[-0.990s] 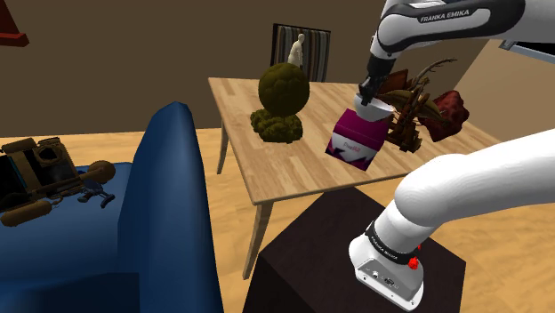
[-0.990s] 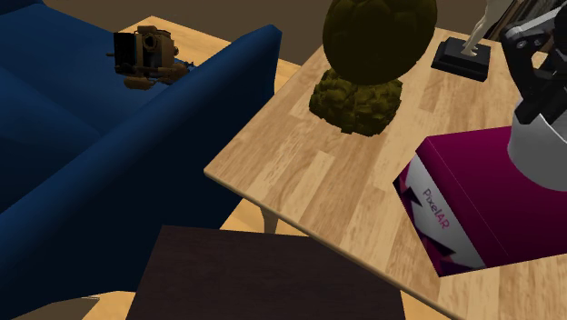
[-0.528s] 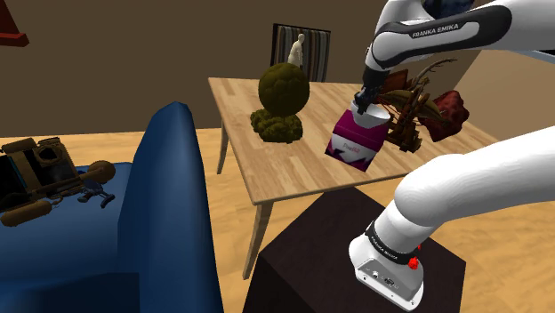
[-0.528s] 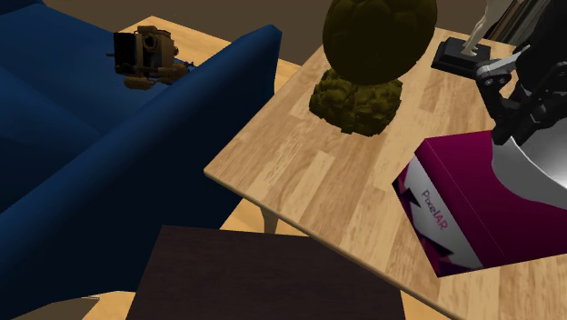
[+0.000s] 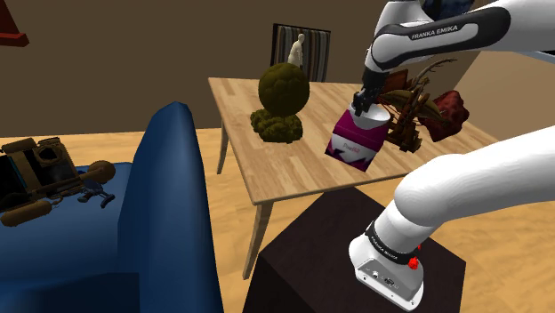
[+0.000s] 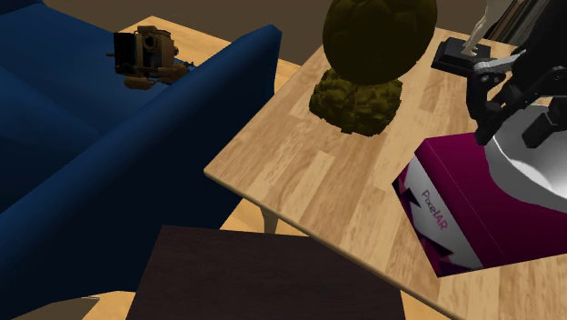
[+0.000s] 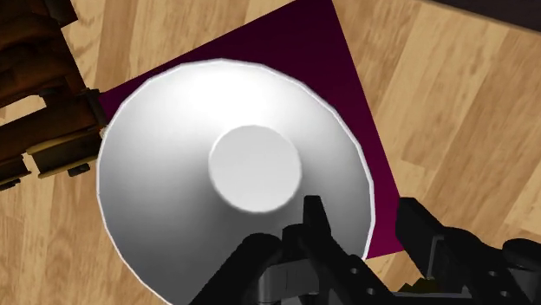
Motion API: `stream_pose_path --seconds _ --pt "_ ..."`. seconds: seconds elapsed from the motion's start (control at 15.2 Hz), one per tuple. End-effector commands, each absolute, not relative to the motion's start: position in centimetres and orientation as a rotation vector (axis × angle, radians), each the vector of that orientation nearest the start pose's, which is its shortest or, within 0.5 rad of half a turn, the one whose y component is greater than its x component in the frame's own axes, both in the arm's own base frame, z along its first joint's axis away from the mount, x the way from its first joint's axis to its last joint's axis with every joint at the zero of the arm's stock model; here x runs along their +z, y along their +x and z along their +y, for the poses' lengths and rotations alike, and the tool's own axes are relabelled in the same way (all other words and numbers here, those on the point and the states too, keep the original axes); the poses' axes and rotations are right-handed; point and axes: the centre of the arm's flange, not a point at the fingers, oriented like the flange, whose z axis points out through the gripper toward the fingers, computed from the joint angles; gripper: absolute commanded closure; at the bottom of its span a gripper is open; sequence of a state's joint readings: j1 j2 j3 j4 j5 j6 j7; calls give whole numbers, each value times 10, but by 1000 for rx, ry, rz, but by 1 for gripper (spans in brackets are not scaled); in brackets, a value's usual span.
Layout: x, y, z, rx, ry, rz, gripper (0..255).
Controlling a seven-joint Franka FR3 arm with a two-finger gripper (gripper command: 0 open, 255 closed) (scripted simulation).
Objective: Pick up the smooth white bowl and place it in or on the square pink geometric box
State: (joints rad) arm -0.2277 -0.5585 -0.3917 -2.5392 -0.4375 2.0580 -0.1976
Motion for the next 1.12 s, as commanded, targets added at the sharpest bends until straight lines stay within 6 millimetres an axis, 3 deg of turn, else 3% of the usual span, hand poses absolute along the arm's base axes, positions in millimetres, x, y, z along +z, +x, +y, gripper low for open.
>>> stream_pose_path --seconds 0.0,0.26,0.53,1.06 --pt "451 304 -249 22 -3325 293 0" --pt "451 304 -249 22 -3325 293 0" --pt "500 306 -239 22 -3325 293 0" --pt "500 306 -239 22 -3325 293 0"
